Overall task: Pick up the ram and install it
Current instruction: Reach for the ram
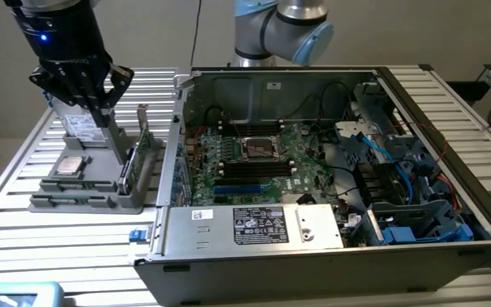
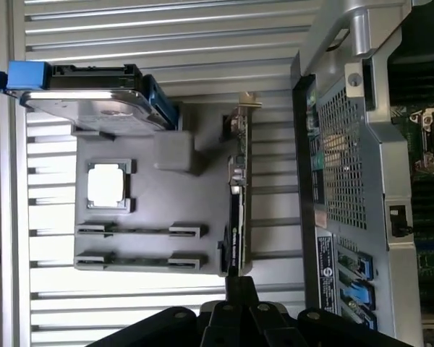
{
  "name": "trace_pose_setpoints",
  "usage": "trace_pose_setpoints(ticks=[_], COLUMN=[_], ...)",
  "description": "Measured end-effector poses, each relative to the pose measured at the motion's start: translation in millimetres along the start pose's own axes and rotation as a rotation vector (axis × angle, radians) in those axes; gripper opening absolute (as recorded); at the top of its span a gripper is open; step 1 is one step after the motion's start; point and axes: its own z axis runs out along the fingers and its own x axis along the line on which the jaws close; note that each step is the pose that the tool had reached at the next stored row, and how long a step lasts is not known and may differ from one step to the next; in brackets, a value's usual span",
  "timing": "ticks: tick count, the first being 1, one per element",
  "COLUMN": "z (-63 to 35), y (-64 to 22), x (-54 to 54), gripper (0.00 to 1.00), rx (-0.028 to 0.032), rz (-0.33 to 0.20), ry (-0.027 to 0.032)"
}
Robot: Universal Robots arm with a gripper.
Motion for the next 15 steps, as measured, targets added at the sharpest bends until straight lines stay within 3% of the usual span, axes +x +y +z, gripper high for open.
trace_pose_setpoints(ticks=[11, 15], z=[12.6, 15.2], y=[-10.7, -11.9], x=[28.3, 39.6], gripper=[0.11, 0.11], rx=[-0.0001, 0.0028], rz=[-0.001, -0.002], ry=[-0.0026, -0.0044])
